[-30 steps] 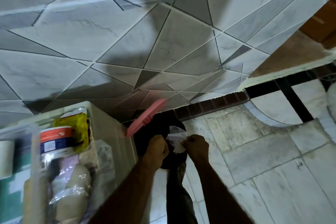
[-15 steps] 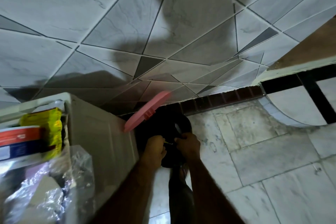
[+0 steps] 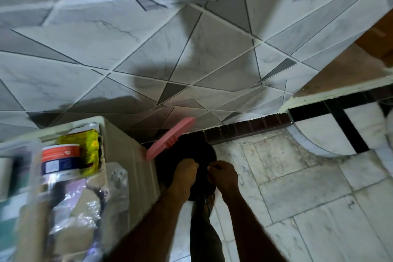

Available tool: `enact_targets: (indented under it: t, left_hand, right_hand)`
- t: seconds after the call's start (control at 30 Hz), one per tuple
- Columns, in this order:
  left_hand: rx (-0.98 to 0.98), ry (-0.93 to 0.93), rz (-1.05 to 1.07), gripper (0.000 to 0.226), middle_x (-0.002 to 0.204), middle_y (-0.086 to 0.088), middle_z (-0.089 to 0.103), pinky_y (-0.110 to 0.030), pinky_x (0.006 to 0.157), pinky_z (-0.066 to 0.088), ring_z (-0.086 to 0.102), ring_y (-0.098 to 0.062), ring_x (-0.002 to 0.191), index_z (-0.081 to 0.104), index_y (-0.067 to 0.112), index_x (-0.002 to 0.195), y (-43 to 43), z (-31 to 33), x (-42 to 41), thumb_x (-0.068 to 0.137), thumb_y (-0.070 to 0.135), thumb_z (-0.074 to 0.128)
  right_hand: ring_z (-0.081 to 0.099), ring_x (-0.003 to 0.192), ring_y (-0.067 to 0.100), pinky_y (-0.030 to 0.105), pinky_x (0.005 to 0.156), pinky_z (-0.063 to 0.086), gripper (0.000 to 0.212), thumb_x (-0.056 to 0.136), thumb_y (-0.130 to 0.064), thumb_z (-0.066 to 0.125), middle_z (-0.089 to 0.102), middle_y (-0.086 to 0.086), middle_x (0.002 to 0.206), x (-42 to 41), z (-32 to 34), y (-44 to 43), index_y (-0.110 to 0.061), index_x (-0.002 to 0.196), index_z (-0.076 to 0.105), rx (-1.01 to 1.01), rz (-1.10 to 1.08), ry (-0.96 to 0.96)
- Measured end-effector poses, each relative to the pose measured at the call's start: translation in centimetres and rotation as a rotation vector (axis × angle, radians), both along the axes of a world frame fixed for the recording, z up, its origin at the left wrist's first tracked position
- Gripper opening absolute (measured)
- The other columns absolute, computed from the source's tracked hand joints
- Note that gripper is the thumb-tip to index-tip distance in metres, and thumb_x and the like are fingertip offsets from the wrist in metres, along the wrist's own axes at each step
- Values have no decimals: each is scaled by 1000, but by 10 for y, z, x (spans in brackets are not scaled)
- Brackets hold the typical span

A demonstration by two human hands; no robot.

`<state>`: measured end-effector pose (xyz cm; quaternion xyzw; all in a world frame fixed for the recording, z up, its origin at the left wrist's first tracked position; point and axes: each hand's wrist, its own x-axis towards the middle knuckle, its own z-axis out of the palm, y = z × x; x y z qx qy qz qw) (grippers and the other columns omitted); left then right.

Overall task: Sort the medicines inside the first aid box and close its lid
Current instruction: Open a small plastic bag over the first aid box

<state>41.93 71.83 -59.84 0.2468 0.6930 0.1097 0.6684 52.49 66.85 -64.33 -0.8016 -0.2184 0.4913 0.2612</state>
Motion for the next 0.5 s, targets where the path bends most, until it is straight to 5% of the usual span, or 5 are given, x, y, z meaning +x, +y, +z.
enact_targets:
  t: [0.17, 0.27, 0.5]
  left_hand:
    - [312, 49, -209, 33, 101, 6, 56, -29, 85, 51, 57, -12, 92, 54, 13, 129, -17, 71, -10, 98, 15, 45]
    - [459, 16, -260, 23, 89, 18, 52, -14, 69, 40, 52, 0, 82, 55, 22, 119, -30, 119, -28, 98, 18, 46]
    - [715, 32, -246, 34, 124, 9, 63, -21, 93, 43, 58, -11, 114, 57, 29, 129, -57, 194, -89, 96, 26, 50]
  right_hand:
    - [69, 88, 16, 44, 88, 56, 19, 81, -28, 63, 74, -5, 92, -9, 75, -10, -26, 95, 74, 183, 12, -63]
    - [69, 92, 12, 46, 89, 56, 25, 77, -38, 59, 74, -10, 94, -23, 125, -15, -32, 97, 74, 296, 36, -78]
    - [70, 92, 14, 49, 90, 56, 18, 83, -27, 63, 75, -7, 94, -81, 227, -34, -41, 86, 74, 546, 81, -66]
